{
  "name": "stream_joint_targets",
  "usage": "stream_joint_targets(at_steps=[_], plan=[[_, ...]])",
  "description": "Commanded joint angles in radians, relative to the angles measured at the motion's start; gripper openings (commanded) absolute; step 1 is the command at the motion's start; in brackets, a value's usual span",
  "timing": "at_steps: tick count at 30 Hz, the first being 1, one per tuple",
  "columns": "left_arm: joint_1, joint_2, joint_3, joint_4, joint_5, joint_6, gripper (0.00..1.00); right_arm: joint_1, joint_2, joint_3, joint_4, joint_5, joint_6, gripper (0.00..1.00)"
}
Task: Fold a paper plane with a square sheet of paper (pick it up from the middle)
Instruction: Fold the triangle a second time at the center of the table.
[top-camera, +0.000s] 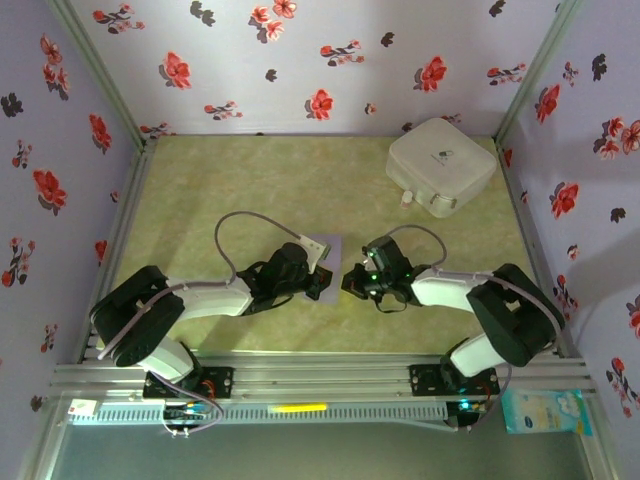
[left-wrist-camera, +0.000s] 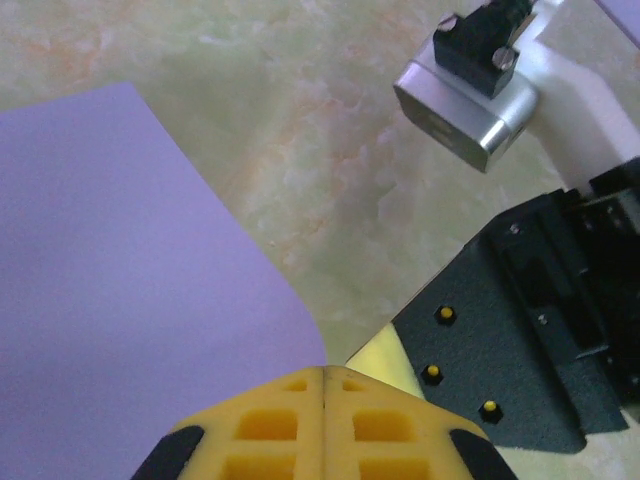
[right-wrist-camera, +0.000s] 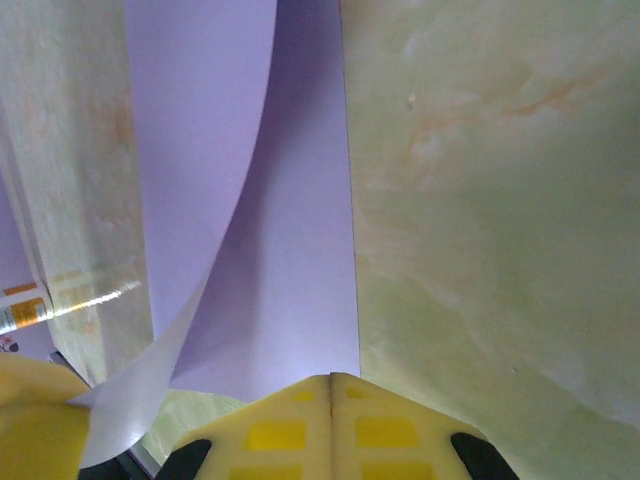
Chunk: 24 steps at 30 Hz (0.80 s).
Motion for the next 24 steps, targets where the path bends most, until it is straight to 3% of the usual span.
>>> stream_joint_targets(at_steps=[1, 12, 20, 24], plan=[[0.006, -0.012, -0.014, 0.016, 0.012, -0.016, 0.0, 0.028, 0.025, 0.029, 0.014, 0.009, 0.006, 0.0], [0.011, -0.007, -0.028, 0.021, -0.001, -0.018, 0.0, 0.078, 0.106, 0.077, -0.017, 0.038, -0.006, 0.0], [0.053, 0.003, -0.061, 0.093, 0.012, -0.104, 0.0, 0.079, 0.121, 0.15, -0.33, 0.199, -0.169, 0.0], [0.069, 0.027, -0.066, 0.149, 0.048, -0.13, 0.0, 0.071, 0.113, 0.174, -0.391, 0.221, -0.218, 0.0]])
